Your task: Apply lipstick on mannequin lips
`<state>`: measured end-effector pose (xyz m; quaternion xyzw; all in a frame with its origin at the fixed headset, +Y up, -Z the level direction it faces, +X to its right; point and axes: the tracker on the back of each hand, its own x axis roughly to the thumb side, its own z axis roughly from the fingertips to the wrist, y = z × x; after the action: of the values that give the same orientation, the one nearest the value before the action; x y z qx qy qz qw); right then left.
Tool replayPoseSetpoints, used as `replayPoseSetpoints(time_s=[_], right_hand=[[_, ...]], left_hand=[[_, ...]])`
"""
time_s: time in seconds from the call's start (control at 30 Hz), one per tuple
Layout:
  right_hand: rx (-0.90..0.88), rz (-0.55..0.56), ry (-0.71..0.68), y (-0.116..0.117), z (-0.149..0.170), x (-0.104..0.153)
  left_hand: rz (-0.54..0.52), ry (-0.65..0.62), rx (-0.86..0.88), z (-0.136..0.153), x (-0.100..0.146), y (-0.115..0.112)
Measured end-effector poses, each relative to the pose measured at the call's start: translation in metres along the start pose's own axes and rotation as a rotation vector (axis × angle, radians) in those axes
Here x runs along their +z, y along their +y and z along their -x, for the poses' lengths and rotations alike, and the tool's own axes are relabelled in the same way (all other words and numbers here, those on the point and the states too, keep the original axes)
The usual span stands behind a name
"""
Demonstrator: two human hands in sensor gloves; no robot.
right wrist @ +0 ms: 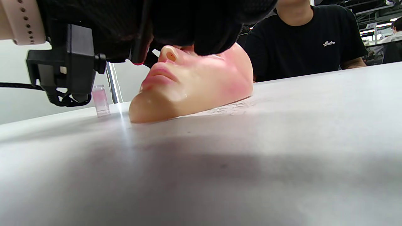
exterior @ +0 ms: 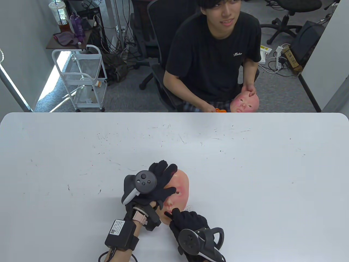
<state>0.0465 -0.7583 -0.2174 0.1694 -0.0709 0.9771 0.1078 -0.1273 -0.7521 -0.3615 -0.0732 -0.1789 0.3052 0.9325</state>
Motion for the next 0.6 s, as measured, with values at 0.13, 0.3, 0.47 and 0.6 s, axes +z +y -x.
replayPoseSetpoints(time_s=[0.13,0.3,0.47,0.6], right_hand=[[0.057,-0.012,0.003,0.002,-0.005,-0.003],[0.151,-0.024,-0.005,0.006,-0.015,-0.006],[0.183,-0.067,-0.007,0.009,-0.021,-0.01],[0.208,-0.068,-0.004,0.01,-0.024,-0.01]], left_hand=[[0.001,-0.002,0.054,0.003,0.0,0.0],[0.005,0.004,0.046,0.004,0.0,0.001],[0.009,0.014,0.051,0.004,0.0,0.001],[0.017,0.029,0.045,0.003,-0.001,0.002]])
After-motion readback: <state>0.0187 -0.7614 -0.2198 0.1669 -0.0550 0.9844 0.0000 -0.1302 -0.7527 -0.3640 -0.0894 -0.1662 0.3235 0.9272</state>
